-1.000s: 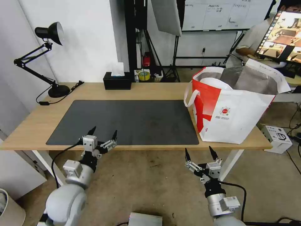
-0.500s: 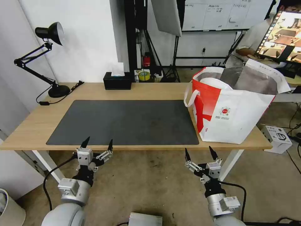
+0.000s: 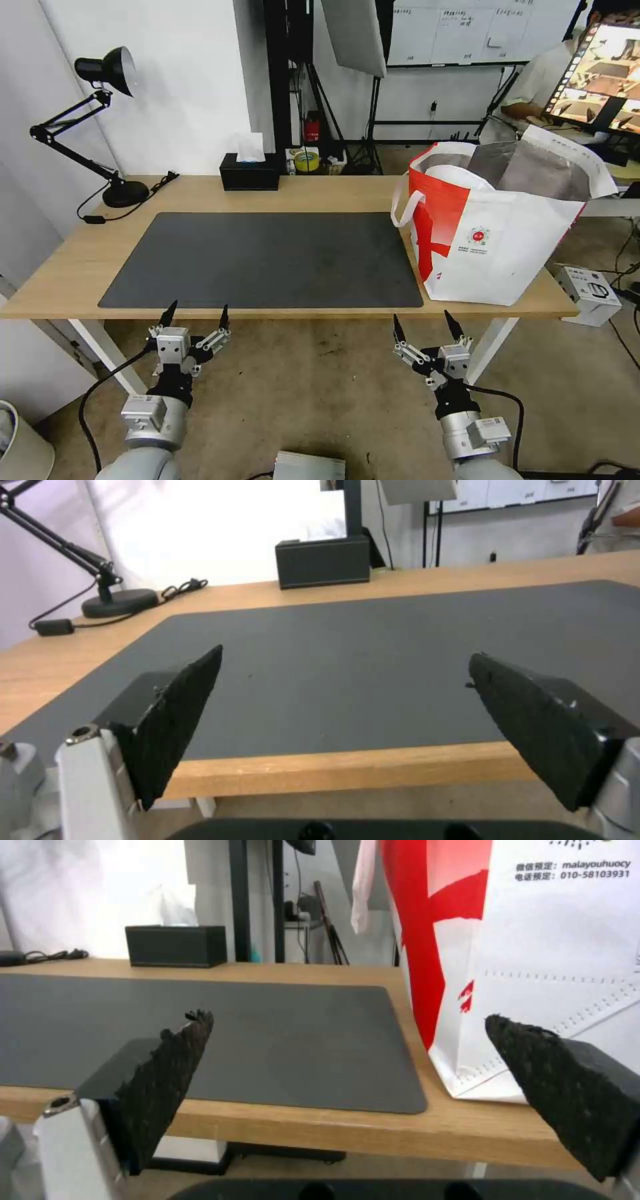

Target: Pick up the trash from the table and place it into the takeout bag.

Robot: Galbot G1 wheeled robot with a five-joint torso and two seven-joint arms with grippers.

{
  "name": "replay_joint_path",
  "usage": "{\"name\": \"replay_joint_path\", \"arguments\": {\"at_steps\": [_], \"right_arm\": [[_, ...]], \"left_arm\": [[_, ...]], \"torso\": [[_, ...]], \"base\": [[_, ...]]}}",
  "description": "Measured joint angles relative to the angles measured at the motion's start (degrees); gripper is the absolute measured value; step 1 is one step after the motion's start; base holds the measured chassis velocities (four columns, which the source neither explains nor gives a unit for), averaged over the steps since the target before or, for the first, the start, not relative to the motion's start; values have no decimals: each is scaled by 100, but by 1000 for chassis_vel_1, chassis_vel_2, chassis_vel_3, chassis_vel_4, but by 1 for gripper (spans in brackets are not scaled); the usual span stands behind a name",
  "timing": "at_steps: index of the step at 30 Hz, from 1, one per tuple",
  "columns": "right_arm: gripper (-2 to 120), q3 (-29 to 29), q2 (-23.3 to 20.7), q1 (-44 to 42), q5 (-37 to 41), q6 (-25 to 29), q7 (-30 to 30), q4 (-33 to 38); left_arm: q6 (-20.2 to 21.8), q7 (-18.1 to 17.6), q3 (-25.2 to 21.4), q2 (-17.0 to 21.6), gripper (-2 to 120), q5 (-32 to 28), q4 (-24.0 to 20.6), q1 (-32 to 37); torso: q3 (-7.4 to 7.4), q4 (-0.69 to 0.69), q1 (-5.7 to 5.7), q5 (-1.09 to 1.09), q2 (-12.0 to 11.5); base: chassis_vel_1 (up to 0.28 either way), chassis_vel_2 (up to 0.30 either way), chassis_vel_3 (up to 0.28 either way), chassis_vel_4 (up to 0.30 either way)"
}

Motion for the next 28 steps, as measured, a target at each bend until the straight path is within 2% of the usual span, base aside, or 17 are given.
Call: {"name": "replay_joint_path", "arguments": {"at_steps": [28], "right_arm": [[100,0,0,0,0,0,0,0]], "left_arm": [[-28,-37,44,4,100,75,42,-14]], "torso": [[0,0,0,0,0]], "base": [[0,0,0,0]]}}
